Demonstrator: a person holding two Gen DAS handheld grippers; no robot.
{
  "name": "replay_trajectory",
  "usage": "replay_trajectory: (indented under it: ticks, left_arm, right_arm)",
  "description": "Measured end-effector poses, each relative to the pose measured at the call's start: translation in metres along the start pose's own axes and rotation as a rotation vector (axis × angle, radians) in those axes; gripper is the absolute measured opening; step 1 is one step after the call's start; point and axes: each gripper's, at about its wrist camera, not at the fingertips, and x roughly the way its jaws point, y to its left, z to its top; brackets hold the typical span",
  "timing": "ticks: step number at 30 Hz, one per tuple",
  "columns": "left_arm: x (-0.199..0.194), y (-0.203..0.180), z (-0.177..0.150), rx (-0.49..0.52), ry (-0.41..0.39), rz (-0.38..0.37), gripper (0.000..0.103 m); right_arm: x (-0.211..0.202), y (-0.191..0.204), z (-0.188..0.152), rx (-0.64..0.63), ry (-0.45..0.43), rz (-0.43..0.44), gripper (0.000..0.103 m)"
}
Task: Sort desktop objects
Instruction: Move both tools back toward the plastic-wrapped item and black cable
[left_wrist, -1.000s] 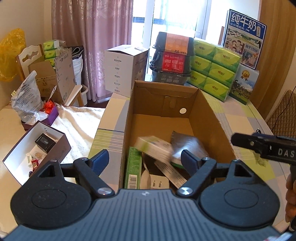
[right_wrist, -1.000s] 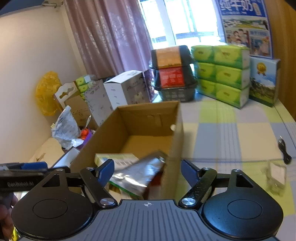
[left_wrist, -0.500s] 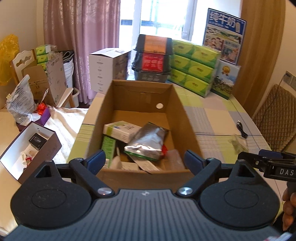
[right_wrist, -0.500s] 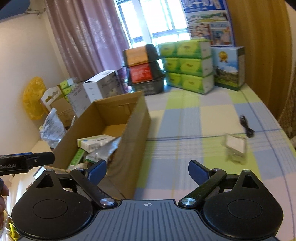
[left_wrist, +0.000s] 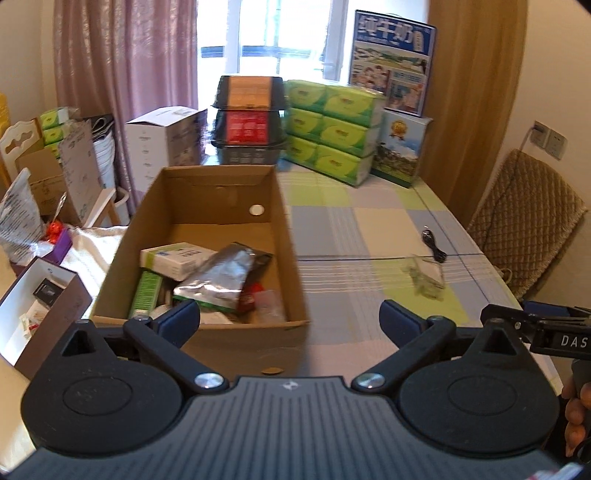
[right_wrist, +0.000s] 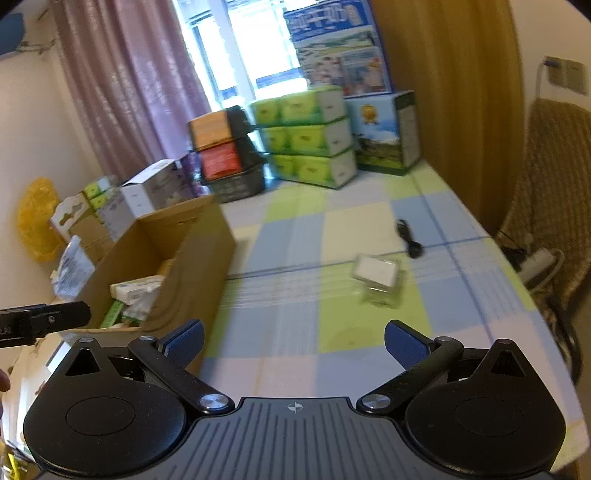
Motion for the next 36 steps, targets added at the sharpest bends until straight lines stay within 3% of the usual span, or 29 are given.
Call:
replay_trajectory:
  ticks: [15,30,33,36]
  left_arm:
    - [0.052,-0.095,0.007,0.124,0.020,-0.113,0.102]
    - [0.185,-0.159,-0.016,0.225,0.078,-0.187,0.101]
    - [0.211,-0.168,-0.021,0.252,0.083,-0.218,0.100]
    - [0.234,-0.176,-0.022,0.257,0.093,-0.252,0.091]
  right_arm:
    - [-0.012,-0.083,0.006,0.056,-0.036,-0.131,0.101]
    - [0.085,-0.160,0.028,0.008,-0.011,-0.183,0.100]
    - [0.104,-0.170,0.032,0.024,0.001,-0.181,0.090]
    - [0.121,-0.174,0.039,0.017,0.016,-0.170,0.076]
